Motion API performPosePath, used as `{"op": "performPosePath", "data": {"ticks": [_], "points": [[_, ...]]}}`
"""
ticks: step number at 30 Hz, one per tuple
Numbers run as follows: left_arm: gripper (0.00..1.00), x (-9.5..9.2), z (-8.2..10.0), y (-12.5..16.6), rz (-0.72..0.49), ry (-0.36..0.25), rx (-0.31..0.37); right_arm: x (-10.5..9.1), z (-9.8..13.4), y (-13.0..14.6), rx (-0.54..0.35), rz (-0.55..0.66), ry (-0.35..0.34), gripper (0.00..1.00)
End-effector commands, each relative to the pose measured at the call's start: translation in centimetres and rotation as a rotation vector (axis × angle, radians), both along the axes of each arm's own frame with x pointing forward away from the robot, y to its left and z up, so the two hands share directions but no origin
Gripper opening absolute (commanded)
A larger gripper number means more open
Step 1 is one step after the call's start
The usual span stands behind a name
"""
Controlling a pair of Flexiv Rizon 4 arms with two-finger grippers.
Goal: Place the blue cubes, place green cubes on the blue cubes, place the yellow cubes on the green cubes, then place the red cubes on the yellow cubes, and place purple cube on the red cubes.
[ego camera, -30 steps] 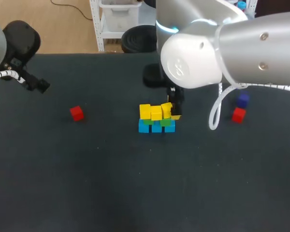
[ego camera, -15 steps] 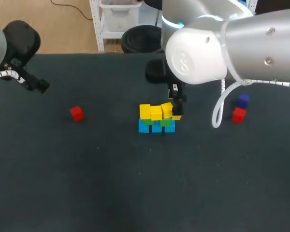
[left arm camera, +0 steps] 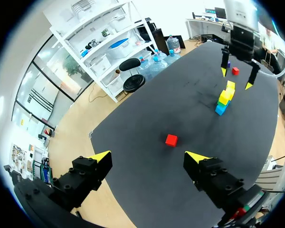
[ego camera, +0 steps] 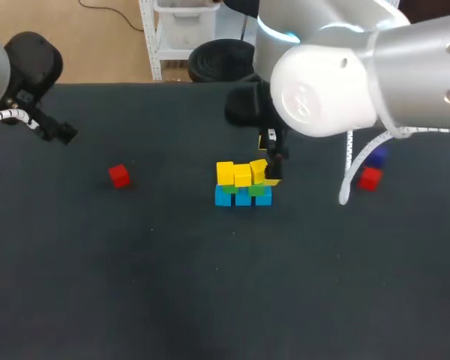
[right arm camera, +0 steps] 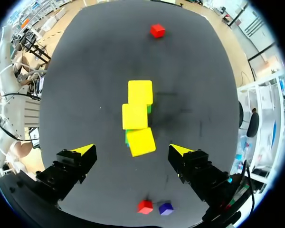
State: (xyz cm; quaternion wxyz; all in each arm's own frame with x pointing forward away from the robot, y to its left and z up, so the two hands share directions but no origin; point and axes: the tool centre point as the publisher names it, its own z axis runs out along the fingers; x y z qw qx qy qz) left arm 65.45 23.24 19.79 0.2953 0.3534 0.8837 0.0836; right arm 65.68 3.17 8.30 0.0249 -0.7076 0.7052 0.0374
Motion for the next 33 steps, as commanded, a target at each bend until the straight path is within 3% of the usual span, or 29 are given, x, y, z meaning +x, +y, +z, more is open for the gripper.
{"op": "performPosePath", "data": {"ticks": [1,5,19,25,33], "points": [[1.0,0.1,0.0,0.1,-0.002,0.001,-0.001,-1.9,1.5,-1.2,-0.021,-0.043,-0.119,1.0],[1.0,0.1,0.0,0.1,-0.002,0.001,-0.001,-2.4,2.3,-1.7,-0.046,-0.098,-0.23,1.0],[1.0,0.1,0.0,0.1,-0.002,0.001,-0.001,-4.2,3.1,-3.0,-0.087,-0.308,-0.459,1.0],[1.0,0.1,0.0,0.1,-0.002,0.001,-0.001,-4.6,2.5,-4.0,-0.157,-0.407,-0.502,1.0],[1.0,0.1,0.0,0.1,-0.002,0.001,-0.001,-5.0,1.3,-5.2,-0.175,-0.452,-0.481,1.0]]}}
